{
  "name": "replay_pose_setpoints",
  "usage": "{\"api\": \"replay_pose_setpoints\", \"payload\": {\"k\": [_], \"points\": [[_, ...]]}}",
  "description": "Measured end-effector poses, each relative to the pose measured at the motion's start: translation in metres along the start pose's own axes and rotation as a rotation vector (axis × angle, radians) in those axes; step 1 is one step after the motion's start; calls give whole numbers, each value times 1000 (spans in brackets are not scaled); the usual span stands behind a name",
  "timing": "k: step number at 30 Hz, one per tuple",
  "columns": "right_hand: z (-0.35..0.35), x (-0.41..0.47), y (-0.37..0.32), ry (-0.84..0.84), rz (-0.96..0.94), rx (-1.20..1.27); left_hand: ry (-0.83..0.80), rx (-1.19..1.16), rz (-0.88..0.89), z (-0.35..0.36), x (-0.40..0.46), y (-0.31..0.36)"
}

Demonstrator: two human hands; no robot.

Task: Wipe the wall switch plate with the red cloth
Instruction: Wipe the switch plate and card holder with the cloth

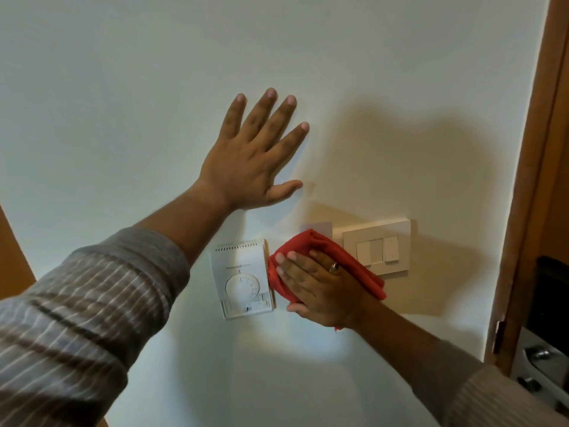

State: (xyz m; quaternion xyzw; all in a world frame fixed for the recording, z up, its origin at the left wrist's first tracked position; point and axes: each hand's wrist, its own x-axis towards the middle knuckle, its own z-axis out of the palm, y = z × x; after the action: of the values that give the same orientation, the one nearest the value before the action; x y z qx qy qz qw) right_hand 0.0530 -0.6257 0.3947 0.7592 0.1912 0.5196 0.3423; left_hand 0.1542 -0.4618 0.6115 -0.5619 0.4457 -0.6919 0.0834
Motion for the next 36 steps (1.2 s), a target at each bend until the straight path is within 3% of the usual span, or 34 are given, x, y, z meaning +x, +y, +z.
{"api": "replay_pose_setpoints", "payload": {"k": [3, 9, 12, 14, 18, 20, 23, 28, 30, 32, 36], "points": [[1, 0, -5, 31, 82, 9, 1, 0, 0, 2, -1, 2], [7, 21, -42, 60, 693, -44, -10, 4, -9, 1, -2, 5], [12, 31, -50, 65, 843, -61, -15, 8, -11, 2, -2, 4], [16, 24, -49, 74, 725, -41, -12, 9, -11, 1, -2, 3], [15, -2, -19, 93, 177, -26, -20, 7, -12, 1, -3, 3], [11, -3, -4, 99, 59, -16, -33, 9, -12, 0, -3, 3], [7, 0, -5, 108, 124, -9, -36, 19, -33, 0, -4, 3], [8, 9, -36, 20, 602, -43, -45, 62, -194, 0, -14, 5], [9, 14, -43, 2, 696, -37, -58, 65, -238, -1, -17, 4], [10, 12, -39, 33, 608, -38, -66, 64, -253, -3, -17, 1], [7, -8, -10, 74, 152, -79, -74, 62, -255, -4, -16, 2]]}}
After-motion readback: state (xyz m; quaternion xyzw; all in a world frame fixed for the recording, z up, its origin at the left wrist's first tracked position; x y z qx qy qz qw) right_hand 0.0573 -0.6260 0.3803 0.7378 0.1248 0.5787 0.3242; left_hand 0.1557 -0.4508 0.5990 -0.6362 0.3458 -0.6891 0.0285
